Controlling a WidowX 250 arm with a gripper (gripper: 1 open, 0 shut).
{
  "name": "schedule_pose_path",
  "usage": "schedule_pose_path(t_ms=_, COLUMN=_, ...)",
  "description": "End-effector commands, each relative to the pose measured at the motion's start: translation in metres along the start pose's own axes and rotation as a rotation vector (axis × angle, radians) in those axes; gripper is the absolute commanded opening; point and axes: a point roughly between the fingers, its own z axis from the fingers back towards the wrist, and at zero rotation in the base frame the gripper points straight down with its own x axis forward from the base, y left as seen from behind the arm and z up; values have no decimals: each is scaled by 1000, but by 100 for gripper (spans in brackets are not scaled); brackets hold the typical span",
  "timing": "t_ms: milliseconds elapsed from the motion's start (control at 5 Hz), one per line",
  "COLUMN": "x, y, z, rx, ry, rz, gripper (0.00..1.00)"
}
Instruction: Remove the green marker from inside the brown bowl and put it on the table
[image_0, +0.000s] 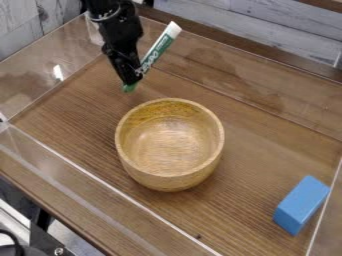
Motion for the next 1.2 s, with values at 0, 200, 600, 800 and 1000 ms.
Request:
schedule_pose_path(t_ms=0, x=8, y=15, z=14, rx=51, ry=-39, rz=-4, gripper=0)
schedule_pose_path(t_ms=200, x=8, y=16, z=13, rx=50, ry=-35, rz=-4, gripper=0)
schedule_pose_path(t_ms=600, x=6, y=19, z=9, rx=45, ry=-26, rz=-5, gripper=0)
schedule_pose_path(t_ms=800, x=6, y=20, z=7, rx=42, ry=-22, rz=-5, gripper=100)
schedule_pose_path(t_ms=1000, x=7, y=23, z=4, rx=40, ry=-23, rz=-5, gripper=0)
